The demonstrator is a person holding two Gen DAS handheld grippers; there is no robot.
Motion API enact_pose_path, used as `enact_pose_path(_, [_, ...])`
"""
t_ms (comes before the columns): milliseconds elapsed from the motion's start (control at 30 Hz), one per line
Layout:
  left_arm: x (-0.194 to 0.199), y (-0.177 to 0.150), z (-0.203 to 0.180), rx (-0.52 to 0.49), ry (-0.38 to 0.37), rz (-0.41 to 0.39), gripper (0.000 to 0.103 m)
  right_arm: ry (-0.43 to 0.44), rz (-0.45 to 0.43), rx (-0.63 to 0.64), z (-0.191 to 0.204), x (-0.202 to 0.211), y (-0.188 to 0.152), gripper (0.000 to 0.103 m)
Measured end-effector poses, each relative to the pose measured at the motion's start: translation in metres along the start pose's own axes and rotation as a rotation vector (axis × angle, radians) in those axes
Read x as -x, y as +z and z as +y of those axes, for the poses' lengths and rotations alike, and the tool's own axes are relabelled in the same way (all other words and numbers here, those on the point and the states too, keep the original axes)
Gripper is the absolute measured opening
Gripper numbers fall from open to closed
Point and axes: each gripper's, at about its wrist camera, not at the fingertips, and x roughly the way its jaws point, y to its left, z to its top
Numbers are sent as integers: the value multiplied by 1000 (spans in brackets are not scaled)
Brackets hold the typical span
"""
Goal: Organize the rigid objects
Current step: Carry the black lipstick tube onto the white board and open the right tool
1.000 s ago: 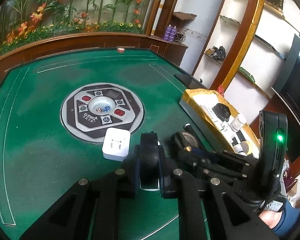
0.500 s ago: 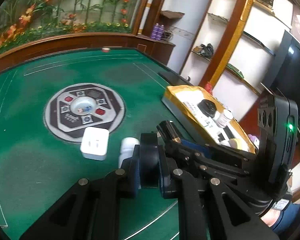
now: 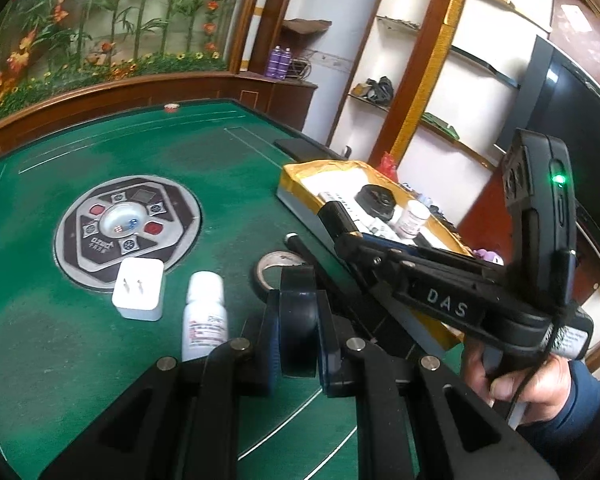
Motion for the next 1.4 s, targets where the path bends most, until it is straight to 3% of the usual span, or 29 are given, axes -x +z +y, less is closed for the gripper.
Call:
enact_pose_path(667, [-5, -3, -1, 9, -13, 21, 14, 21, -4, -40, -12, 10, -3, 17])
enact_pose_path(1033, [-14, -3, -1, 41, -56, 59, 14, -10, -81, -115, -55, 46, -11, 17])
enact_pose_path(1167, [-20, 4, -15, 45, -89, 68, 14, -44, -131, -166, -83, 66, -9, 17])
enact_pose_path(1400, [-39, 25, -57, 17, -161, 77, 14, -64, -142, -211, -113, 78, -13, 17])
